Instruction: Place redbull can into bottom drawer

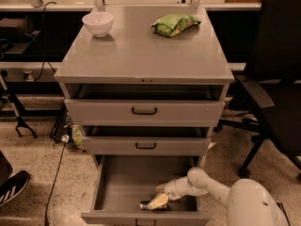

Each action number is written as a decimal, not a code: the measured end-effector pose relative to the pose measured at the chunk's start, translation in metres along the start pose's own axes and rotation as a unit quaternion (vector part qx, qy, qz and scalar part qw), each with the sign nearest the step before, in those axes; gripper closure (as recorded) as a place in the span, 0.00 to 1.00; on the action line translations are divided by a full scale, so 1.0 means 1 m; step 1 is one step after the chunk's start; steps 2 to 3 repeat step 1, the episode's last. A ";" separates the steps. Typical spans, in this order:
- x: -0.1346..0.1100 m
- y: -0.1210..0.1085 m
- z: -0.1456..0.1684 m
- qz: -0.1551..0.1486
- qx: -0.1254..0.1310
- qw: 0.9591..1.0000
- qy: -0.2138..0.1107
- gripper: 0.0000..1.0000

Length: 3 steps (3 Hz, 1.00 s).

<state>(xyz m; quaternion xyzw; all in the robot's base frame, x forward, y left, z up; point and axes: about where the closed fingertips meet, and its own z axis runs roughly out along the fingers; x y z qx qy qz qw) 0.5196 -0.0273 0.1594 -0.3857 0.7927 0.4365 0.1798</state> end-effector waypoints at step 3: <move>0.000 0.000 0.000 0.000 0.000 1.000 0.000 0.00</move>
Offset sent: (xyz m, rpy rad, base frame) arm 0.0000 0.0000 0.0000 0.0000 0.0000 0.0000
